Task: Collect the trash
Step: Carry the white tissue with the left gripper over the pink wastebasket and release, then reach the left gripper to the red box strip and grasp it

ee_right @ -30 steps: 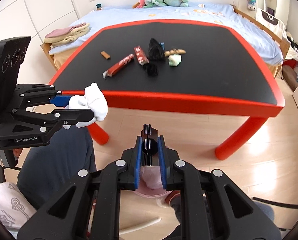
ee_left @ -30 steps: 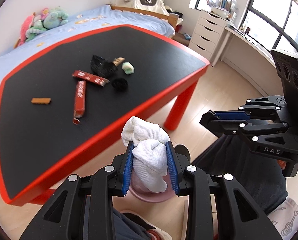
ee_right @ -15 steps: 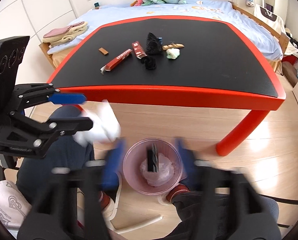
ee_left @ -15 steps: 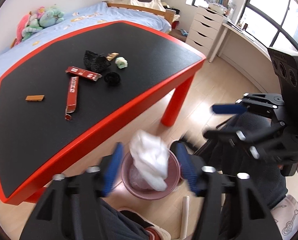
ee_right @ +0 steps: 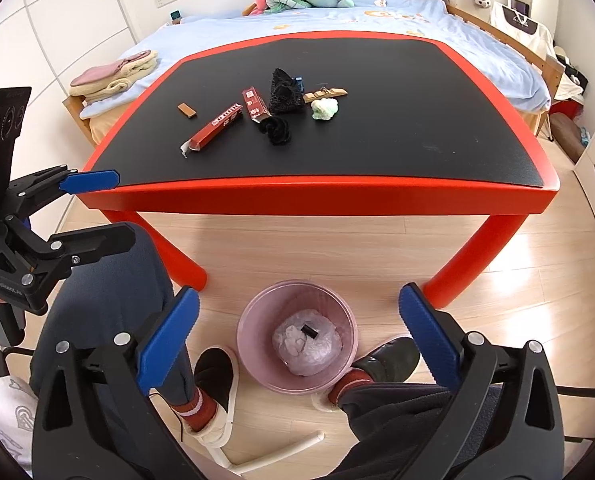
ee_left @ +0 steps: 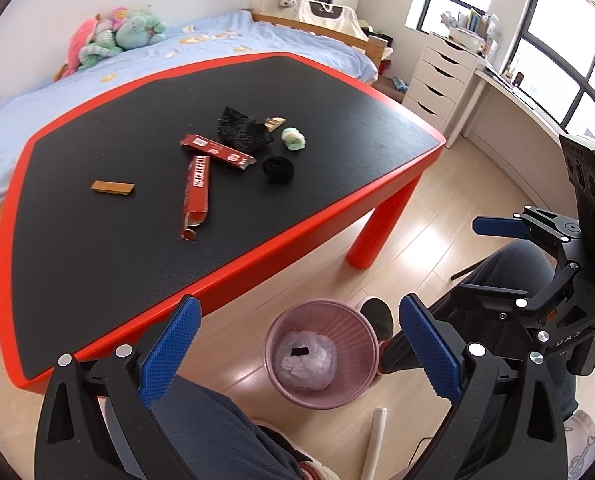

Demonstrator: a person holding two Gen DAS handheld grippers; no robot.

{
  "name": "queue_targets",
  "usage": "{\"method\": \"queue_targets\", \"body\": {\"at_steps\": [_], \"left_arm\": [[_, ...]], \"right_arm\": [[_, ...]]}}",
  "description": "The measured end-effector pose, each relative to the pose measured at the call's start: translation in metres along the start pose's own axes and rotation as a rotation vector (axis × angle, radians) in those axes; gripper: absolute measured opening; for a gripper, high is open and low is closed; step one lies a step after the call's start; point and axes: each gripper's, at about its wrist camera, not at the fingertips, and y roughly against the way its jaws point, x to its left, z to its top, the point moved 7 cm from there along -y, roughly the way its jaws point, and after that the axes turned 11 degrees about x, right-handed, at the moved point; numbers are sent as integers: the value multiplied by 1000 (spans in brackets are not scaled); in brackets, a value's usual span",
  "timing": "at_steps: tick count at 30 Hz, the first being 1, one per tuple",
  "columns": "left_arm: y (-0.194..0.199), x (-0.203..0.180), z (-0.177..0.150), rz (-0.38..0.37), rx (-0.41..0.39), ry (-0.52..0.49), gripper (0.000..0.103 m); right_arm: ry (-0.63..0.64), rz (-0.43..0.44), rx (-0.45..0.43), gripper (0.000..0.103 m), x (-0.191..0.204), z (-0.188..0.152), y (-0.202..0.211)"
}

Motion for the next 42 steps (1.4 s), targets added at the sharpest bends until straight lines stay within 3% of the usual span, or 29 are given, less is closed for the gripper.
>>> {"method": "queue_targets", "body": {"at_steps": [15,28,42], "left_arm": [[18,24,13,48,-32,48,95],[18,49,54,87,-49,67,95],[-28,80,79,120,49,105,95]], "right_arm": [[37,15,-28,99,5,20,12],[75,-13,-76,99,-1,86,23],[187,-33,8,99,2,135,-37]]}}
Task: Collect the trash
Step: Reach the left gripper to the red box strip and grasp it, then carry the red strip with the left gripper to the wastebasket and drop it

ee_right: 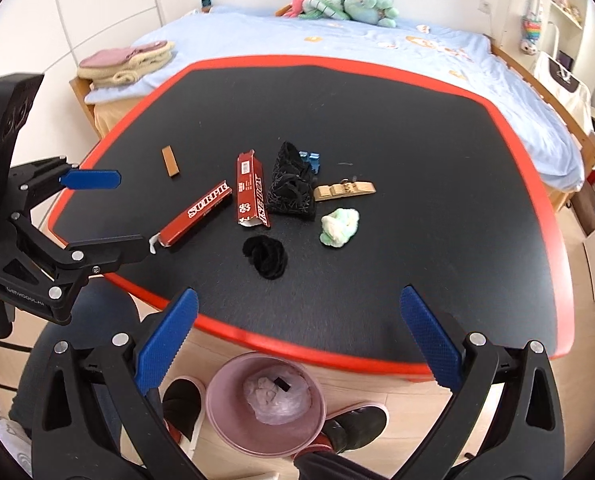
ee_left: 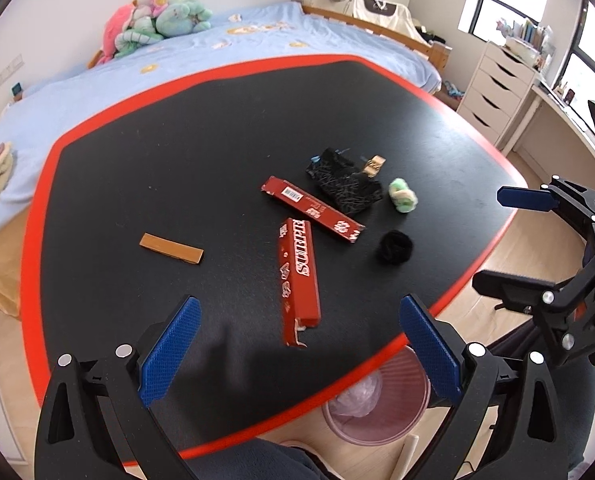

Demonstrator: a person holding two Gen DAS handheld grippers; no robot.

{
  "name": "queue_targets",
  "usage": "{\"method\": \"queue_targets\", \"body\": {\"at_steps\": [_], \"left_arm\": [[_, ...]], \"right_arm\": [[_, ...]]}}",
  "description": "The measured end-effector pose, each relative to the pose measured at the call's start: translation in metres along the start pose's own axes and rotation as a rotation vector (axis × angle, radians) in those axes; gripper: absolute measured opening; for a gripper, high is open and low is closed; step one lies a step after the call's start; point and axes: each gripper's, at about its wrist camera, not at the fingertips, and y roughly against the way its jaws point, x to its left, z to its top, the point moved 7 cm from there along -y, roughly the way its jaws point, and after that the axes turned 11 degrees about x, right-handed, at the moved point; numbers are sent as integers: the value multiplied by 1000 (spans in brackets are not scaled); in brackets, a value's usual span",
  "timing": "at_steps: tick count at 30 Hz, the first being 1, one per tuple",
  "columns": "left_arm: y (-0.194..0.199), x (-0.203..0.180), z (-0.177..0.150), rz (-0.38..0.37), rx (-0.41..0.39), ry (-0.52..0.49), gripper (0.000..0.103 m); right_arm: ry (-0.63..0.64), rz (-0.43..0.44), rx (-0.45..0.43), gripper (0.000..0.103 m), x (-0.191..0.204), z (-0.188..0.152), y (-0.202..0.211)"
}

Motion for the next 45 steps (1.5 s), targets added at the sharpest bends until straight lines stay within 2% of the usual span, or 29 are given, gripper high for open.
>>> {"method": "queue_targets", "body": {"at_steps": [4,9,11,15,17,22,24,25,26,32,45], "left_arm": [[-13,7,5,-5,24,13,95],[-27,10,8,-12,46,13,93],[-32,10,7,-16,59,11,79],[-37,11,5,-19,70,8,67],[-38,12,4,-21,71,9,58],[-39,14,2,-14,71,3,49],[-38,15,3,-12,70,5,41],[-38,16,2,-10,69,5,33],[-38,17,1,-9,69,3,25],[-32,19,-2,-21,62,2,20],[5,-6,-6,-23,-2,-40,18]], "right_arm": [[26,10,25,98,2,6,-19],[58,28,59,79,7,13,-39],[65,41,63,72,8,16,-44],[78,61,62,61,11,20,-50],[84,71,61,56,14,22,-53],[90,79,68,40,19,25,-59],[93,78,65,29,19,25,-59],[94,78,66,25,19,26,-59],[96,74,67,25,19,26,-59],[86,69,51,23,20,24,-51],[35,57,-15,23,19,10,-2]]}}
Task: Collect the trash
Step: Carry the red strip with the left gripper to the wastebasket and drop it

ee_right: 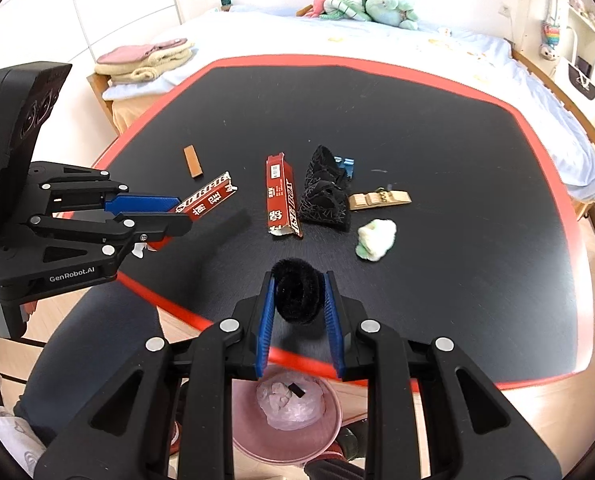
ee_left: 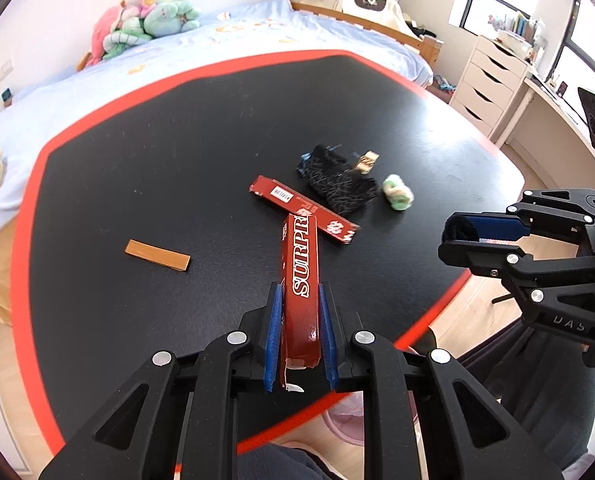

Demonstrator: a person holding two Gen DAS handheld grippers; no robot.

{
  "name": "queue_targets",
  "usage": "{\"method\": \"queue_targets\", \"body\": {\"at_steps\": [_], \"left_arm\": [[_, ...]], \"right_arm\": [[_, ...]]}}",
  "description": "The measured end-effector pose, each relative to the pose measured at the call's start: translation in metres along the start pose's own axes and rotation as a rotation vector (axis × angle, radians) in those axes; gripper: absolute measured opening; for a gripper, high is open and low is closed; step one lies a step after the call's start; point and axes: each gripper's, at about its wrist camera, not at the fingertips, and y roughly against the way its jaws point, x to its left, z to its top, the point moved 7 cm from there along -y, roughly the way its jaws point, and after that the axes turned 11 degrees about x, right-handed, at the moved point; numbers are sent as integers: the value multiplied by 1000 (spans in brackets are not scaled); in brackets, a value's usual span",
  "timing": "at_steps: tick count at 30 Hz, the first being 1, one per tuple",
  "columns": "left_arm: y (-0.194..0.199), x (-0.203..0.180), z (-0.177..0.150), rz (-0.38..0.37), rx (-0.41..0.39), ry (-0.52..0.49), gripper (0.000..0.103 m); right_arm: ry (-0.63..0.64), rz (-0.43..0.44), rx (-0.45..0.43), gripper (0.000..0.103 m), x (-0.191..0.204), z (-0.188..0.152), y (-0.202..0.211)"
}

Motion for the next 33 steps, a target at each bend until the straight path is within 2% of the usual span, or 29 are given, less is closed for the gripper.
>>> {"method": "queue_targets", "body": {"at_steps": [8,19,33], "left_arm": [[27,-23,-8,-22,-41,-48,18],[46,-56,-37,-71,-60,-111,18],[45,-91,-67,-131,-27,-183,18]], "right_arm": [[-26,-12,-43,23,3,-26,36],[-63,-12,-80,23,15,-68,69],[-80,0,-43,23,30,-116,68]]}}
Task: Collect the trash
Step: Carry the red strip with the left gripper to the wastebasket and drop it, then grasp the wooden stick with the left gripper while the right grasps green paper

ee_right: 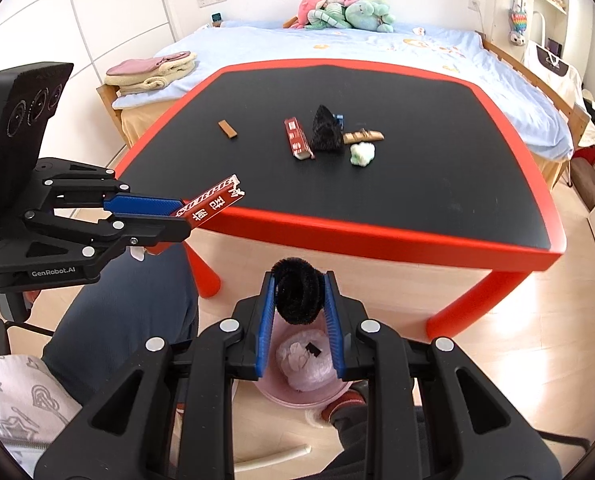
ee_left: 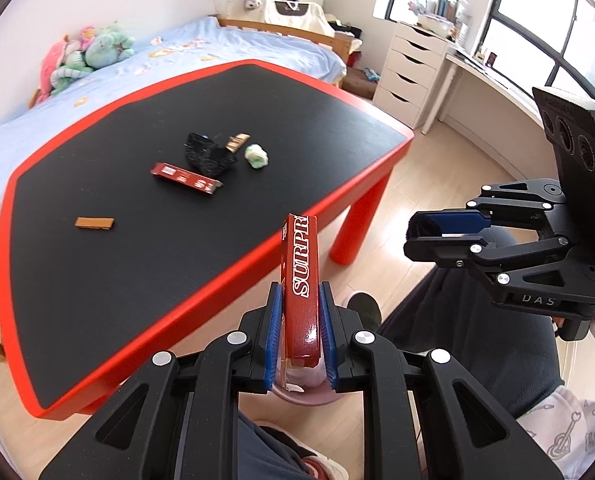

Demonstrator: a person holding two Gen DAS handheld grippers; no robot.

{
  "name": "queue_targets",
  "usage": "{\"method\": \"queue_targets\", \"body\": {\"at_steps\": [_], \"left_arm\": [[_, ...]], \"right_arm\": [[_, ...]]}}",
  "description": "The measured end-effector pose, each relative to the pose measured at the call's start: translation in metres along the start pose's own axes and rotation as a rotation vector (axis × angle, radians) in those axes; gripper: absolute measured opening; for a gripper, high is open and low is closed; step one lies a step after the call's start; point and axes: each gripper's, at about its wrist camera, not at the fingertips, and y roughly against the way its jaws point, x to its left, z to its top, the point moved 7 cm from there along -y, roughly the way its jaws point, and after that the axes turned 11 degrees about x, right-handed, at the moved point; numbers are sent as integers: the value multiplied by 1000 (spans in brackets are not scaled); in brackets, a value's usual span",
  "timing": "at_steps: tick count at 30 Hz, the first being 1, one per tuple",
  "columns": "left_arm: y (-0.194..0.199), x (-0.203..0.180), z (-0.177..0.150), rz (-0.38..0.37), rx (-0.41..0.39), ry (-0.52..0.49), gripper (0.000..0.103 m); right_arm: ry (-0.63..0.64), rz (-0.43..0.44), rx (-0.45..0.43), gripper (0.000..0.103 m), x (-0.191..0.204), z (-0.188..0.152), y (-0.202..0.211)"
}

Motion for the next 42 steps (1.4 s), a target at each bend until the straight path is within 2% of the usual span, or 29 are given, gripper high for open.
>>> {"method": "queue_targets", "body": {"at_steps": [13,16,17,18,20,21,22,23,29,42], "left_arm": [[-12,-18,-7,-16,32,-28,18],[-12,-18,-7,-21,27,-29,21],[-12,-17,-6,-22,26,-28,26],[-13,-16,-7,-21,29,-27,32],[-12,-13,-6,-10,16,-17,72],[-11,-11,-6,-9,6,-5,78],[-10,-9,-5,-3,1,3,86],[-10,-6,-5,9,-2,12,88],[-8,4,-7,29,-6,41,95],[-7,12,-8,42,-3,60,95]], "right_arm": [[-20,13,14,23,-1,-13,-4],[-14,19,17,26,0,-13,-5],[-13,17,18,33,0,-14,-6],[-14,12,19,50,-1,-14,-6],[-25,0,14,71,-4,-15,-6],[-32,-4,12,81,-6,-16,-6],[-40,-10,11,86,-7,-16,-6],[-47,-19,10,91,-9,-16,-6],[-73,-29,20,97,-12,-17,-10],[-74,-20,23,100,-10,-15,-11]]}}
